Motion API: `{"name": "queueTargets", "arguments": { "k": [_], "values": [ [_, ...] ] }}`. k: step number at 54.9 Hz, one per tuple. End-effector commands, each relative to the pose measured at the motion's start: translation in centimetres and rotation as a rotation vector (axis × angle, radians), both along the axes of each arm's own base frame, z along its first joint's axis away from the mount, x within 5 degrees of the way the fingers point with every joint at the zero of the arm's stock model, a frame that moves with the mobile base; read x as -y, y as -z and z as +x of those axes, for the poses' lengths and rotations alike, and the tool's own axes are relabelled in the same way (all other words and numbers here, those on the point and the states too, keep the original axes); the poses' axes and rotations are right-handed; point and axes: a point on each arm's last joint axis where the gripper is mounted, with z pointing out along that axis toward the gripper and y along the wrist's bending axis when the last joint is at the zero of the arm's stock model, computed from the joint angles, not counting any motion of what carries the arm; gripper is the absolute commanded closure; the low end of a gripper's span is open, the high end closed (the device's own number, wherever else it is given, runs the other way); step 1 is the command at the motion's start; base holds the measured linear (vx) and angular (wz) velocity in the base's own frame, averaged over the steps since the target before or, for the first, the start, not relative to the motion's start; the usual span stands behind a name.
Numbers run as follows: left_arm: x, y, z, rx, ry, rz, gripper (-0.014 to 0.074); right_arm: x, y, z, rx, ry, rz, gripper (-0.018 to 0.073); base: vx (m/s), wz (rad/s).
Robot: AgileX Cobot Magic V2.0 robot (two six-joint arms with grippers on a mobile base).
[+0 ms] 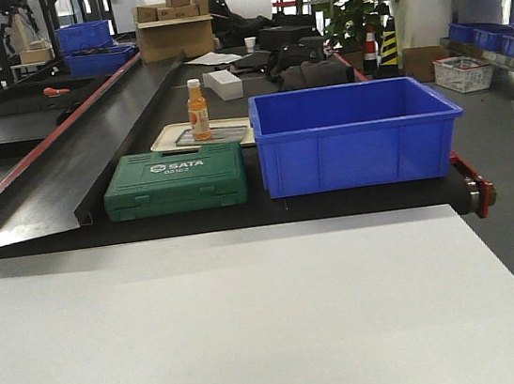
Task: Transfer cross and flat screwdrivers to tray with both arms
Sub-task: 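Hold both screwdrivers upright while the base turns away from the table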
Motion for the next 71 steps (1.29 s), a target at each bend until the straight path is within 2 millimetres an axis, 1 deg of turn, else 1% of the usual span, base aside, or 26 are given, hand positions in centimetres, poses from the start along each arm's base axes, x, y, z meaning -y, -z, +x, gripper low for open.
{"name": "queueTargets", "arguments": {
  "k": [1,45,71],
  "values": [
    [-0.02,-1.80,0.08,0.116,-0.011,-0.039,0.0596,-0.04,-1.82,0.03,0.121,-0.009,0.009,0.0567,-0.35,-0.15],
    [-0.02,-1.80,0.08,0.116,-0.011,-0.039,0.0596,-0.04,-1.82,0.03,0.120,-0.008,0.008,0.0567,-0.36,-0.22],
    [-0.01,-1.79,0.07,0.115,-0.010,-0.039,0.0596,-0.03,-1.80,0.02,0.119,-0.008,0.008,0.0567,-0.25,-0.40]
  ]
}}
